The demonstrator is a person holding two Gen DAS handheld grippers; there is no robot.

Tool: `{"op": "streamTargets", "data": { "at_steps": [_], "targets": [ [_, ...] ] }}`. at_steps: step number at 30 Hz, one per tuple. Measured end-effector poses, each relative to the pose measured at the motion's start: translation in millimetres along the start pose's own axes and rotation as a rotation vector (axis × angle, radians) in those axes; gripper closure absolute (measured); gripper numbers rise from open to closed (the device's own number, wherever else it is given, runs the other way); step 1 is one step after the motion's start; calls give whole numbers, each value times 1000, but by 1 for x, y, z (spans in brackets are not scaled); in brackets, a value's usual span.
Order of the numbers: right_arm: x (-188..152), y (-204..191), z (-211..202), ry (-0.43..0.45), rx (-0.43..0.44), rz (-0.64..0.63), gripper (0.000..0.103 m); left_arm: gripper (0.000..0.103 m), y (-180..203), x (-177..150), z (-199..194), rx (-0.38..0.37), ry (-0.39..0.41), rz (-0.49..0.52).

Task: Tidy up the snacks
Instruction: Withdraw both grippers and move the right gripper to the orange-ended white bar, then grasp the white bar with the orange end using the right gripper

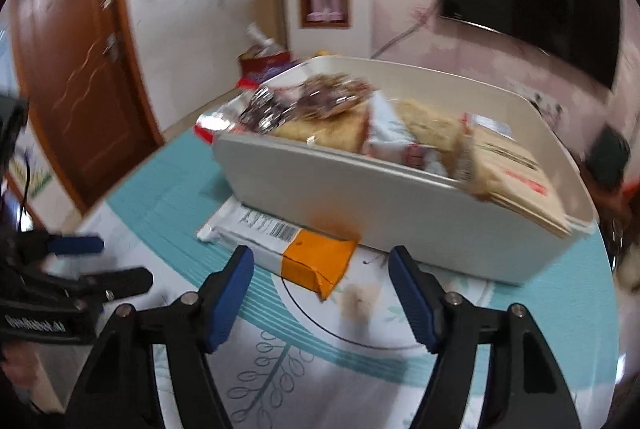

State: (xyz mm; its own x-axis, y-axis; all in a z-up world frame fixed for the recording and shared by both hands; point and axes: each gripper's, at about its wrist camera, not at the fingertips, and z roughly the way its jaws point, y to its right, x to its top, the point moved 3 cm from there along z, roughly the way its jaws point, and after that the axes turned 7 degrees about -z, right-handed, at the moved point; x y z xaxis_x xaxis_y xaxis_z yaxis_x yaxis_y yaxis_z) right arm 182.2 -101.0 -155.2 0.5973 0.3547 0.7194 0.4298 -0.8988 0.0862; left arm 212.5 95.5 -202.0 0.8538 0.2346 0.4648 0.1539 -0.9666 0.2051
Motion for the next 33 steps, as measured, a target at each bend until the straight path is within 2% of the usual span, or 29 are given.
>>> {"op": "streamTargets", "data": {
  "at_steps": [3,6,8,12,18,19,21,29,33],
  "targets": [
    [-2,-8,16,-40,18,-78,41,18,1,2,3,6,3,6],
    [-5,-13,31,-87,23,-105,44,18,1,4,6,4,3,13],
    [-7,-13,37,-109,20,-103,51,18,0,5,7,2,0,10],
    [-11,-11,42,-128,24,-94,75,18,-3,6,11,6,-5,6],
    [-13,-8,40,-127,49,-86,79,18,-4,7,13,14,-3,9],
    [-13,-8,40,-129,47,-84,94,18,-3,7,12,15,-2,10],
    [-12,-10,39,-135,70,-76,94,18,-2,7,10,16,5,15],
    [-19,-7,24,-168,43,-50,97,18,3,4,1,12,22,29],
    [-28,-5,9,-180,69,-25,97,18,5,3,-1,8,28,35]
  ]
}}
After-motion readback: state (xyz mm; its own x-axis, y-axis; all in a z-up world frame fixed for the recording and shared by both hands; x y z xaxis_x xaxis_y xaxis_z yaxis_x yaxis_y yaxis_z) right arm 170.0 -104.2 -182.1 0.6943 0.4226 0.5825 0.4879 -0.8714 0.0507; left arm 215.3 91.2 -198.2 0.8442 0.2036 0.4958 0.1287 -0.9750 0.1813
